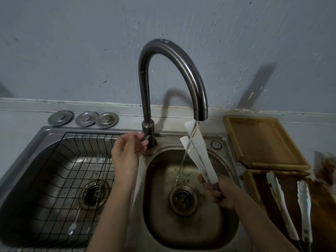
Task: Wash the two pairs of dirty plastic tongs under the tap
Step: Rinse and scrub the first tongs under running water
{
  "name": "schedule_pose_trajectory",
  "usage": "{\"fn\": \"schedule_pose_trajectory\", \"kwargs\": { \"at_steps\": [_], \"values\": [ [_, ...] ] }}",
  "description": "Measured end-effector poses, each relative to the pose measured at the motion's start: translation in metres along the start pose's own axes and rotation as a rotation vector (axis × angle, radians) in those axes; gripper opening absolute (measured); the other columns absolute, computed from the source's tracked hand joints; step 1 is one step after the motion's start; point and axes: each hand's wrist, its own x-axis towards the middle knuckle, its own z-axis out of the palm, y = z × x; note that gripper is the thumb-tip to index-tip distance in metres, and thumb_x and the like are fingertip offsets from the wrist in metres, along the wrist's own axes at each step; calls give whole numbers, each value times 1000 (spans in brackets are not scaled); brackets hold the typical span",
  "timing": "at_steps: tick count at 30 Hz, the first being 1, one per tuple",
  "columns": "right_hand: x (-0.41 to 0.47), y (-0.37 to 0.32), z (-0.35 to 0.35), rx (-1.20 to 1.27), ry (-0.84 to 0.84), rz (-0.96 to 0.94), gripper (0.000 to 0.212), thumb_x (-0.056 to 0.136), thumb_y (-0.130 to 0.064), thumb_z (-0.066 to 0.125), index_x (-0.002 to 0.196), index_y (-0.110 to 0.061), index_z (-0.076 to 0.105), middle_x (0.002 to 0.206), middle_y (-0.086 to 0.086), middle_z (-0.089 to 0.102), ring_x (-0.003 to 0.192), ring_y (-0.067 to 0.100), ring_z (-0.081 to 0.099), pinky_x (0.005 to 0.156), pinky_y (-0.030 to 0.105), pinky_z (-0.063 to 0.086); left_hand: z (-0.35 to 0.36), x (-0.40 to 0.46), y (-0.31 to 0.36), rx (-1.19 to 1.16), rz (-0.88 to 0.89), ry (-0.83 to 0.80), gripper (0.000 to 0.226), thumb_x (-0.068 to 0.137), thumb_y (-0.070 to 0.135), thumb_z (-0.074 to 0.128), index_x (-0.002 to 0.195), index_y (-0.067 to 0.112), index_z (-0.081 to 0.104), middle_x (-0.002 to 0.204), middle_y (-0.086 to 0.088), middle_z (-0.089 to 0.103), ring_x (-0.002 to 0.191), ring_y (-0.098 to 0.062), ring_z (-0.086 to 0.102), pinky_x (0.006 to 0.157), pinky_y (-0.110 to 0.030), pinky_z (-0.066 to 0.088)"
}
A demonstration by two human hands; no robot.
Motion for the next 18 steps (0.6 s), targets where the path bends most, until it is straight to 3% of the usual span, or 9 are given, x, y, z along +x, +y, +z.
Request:
{"fn": "schedule_pose_trajectory", "kwargs": {
  "at_steps": [3,6,8,11,14,16,18],
  "values": [
    [6,8,0,216,-243,172,32,78,-34,65,75,-6,50,39,-2,36,22,6,30,26,14,22,1,-2,-27,233,-256,-105,13,94,8,52,103,2,58,89,-13,65,64,-13,61,53,-15,53],
    [10,14,8,260,-385,205,46,56,-29,89,74,-4,55,39,-1,41,22,6,35,25,14,24,15,-18,-58,302,-526,-323,22,88,9,62,109,3,59,82,-8,68,65,-12,62,55,-18,50],
    [9,17,13,250,-431,190,42,58,-30,87,76,-4,59,39,0,43,23,6,36,25,14,24,24,-30,-75,378,-540,-432,28,77,10,73,103,5,65,86,-8,72,75,-17,68,63,-24,55],
    [4,17,17,262,-438,193,40,60,-30,87,76,-5,59,39,0,43,23,6,36,25,14,25,31,-40,-86,529,-463,-383,26,66,14,78,90,7,69,85,-11,74,79,-22,73,74,-36,60],
    [-5,16,16,145,-392,182,32,79,-38,65,73,-7,59,39,-3,41,23,3,33,25,14,23,35,-39,-82,487,-434,-280,15,81,16,67,79,1,68,73,-13,72,66,-22,70,54,-27,55],
    [-10,16,16,80,-345,174,35,85,-38,49,72,-7,59,40,-4,39,24,2,30,27,14,19,36,-38,-77,376,-497,-235,31,91,23,54,75,-1,66,66,-14,69,53,-20,67,44,-22,48],
    [-12,16,18,43,-315,171,34,87,-35,45,72,-7,58,40,-4,37,24,2,27,28,14,17,36,-37,-74,265,-592,-225,46,97,30,40,80,-5,64,62,-15,67,44,-17,63,39,-19,44]
  ]
}}
